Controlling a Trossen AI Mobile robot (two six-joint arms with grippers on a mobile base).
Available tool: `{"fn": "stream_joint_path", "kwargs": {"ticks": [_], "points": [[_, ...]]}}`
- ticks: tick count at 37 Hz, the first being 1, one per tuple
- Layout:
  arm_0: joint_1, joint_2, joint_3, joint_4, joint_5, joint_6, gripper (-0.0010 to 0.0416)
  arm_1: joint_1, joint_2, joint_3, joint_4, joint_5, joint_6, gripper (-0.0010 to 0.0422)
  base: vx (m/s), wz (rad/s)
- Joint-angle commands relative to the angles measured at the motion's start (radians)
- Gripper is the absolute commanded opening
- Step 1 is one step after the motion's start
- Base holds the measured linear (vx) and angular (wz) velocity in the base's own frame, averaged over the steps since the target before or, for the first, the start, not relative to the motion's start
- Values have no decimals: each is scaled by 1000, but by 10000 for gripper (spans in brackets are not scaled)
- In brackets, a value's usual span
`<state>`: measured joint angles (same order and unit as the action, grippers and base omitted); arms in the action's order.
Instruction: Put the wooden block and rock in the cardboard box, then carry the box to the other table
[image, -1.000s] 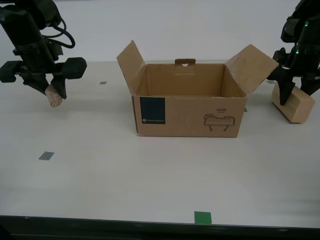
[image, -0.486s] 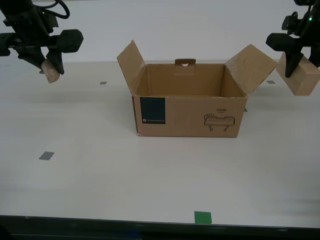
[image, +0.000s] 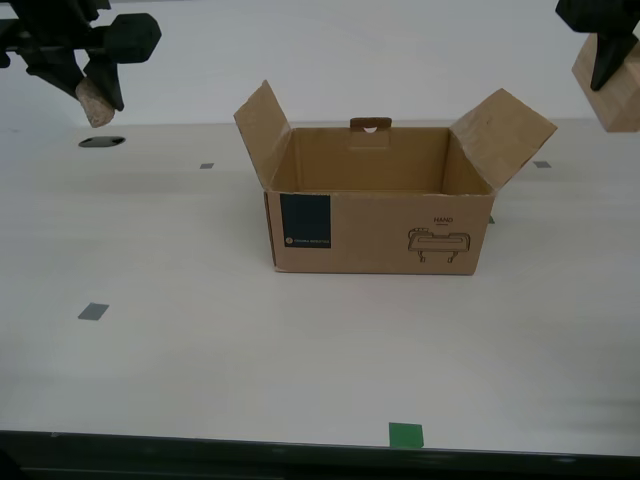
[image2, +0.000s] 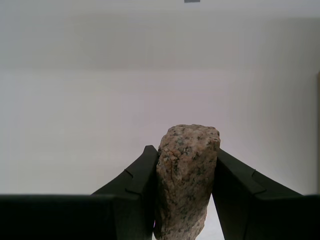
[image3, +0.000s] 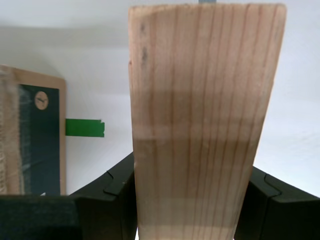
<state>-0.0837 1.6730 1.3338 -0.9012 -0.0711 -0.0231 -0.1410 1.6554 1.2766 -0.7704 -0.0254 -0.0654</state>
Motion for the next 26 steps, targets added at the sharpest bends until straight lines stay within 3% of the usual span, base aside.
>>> {"fn": "stream_joint_path", "kwargs": {"ticks": [1,4,10,15,17,22,26], "points": [[0,-48,1,0,-3,2,-1,-11,-2,30,-11,0,15,-1,0,0],[0,-80,1,7,-3,1,-1,-23,-2,53,-10,5,27,-1,0,0],[0,-133,1,7,-3,-3,-1,-48,-2,97,-10,67,41,-1,0,0],[0,-166,1,7,-27,-3,-1,-72,-4,129,-10,72,43,-1,0,0],[1,-176,1,7,-47,-4,-1,-84,-8,137,-9,87,54,-1,0,0],[2,-197,1,13,-100,-8,-1,-103,-18,158,-7,194,74,-1,0,0],[2,-203,1,17,-170,-8,-1,-123,-28,175,-4,220,78,-1,0,0]]}}
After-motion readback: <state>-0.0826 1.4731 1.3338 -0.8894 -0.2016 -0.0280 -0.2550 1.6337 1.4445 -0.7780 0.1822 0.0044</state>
